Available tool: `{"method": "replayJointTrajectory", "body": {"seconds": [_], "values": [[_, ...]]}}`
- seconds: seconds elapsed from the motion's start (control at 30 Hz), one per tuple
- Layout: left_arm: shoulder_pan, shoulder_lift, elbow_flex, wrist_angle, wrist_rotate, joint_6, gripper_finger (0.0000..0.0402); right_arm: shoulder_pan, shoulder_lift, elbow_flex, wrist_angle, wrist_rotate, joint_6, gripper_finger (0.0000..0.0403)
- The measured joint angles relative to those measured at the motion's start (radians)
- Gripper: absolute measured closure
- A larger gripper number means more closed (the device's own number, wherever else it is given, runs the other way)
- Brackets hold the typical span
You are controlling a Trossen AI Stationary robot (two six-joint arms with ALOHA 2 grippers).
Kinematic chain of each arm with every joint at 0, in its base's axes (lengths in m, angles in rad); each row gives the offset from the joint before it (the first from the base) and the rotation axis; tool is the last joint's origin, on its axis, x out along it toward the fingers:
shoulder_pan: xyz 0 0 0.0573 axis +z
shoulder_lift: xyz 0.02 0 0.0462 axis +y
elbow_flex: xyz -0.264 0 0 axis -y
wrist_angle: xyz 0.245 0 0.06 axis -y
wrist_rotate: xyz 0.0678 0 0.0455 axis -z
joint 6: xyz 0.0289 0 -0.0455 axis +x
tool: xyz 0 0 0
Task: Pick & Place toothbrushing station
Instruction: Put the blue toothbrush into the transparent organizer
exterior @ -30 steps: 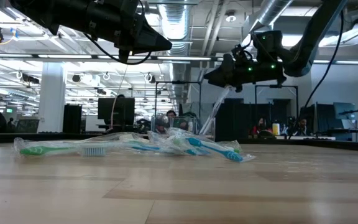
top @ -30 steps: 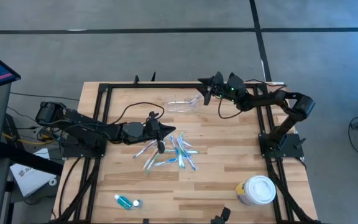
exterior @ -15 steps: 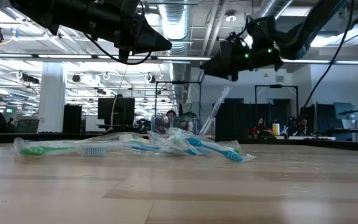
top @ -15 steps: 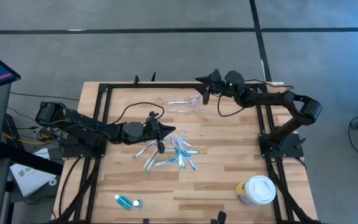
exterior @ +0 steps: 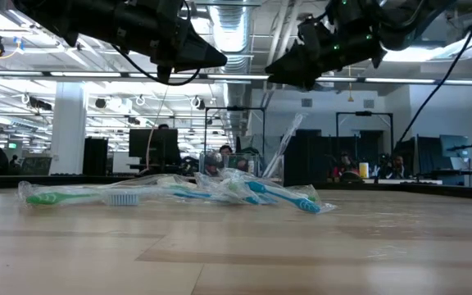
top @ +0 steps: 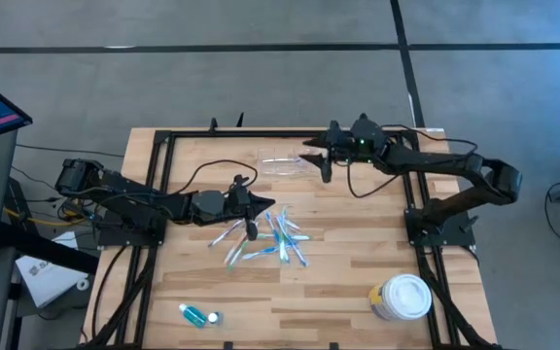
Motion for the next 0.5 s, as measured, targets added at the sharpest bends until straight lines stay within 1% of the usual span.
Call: {"method": "replayJointTrajectory", "body": {"seconds": [0.17,0.37,0.5], "values": [[0.0,0.0,0.0,0.0,0.048,0.0,0.04,0.071,-0.007,0.0,-0.099,0.0,-0.001,0.0201],[0.0,0.0,0.0,-0.001,0.048,0.0,0.04,0.153,0.001,-0.002,-0.177,0.003,0.002,0.0213],[0.0,0.0,0.0,-0.001,0.048,-0.015,0.04,0.203,0.001,-0.002,-0.205,0.003,0.042,0.0227]]}}
